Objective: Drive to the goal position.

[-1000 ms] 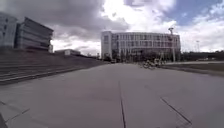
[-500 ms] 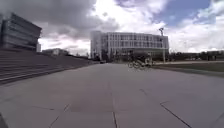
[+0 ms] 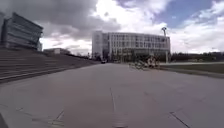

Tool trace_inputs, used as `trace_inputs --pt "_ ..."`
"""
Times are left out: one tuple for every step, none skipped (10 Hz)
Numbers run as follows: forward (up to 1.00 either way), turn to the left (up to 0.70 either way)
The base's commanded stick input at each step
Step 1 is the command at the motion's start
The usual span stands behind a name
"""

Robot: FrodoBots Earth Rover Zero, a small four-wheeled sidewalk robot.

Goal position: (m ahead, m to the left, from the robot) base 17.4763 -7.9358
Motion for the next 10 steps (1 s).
trace_inputs --pt "0.70 0.00" --pt "0.70 0.00" --pt "0.70 0.00" --pt "0.70 0.00" --pt "0.70 0.00" --pt "0.70 0.00" --pt "0.70 0.00" --pt "0.70 -0.03" --pt "0.70 -0.35" --pt "0.70 -0.35"
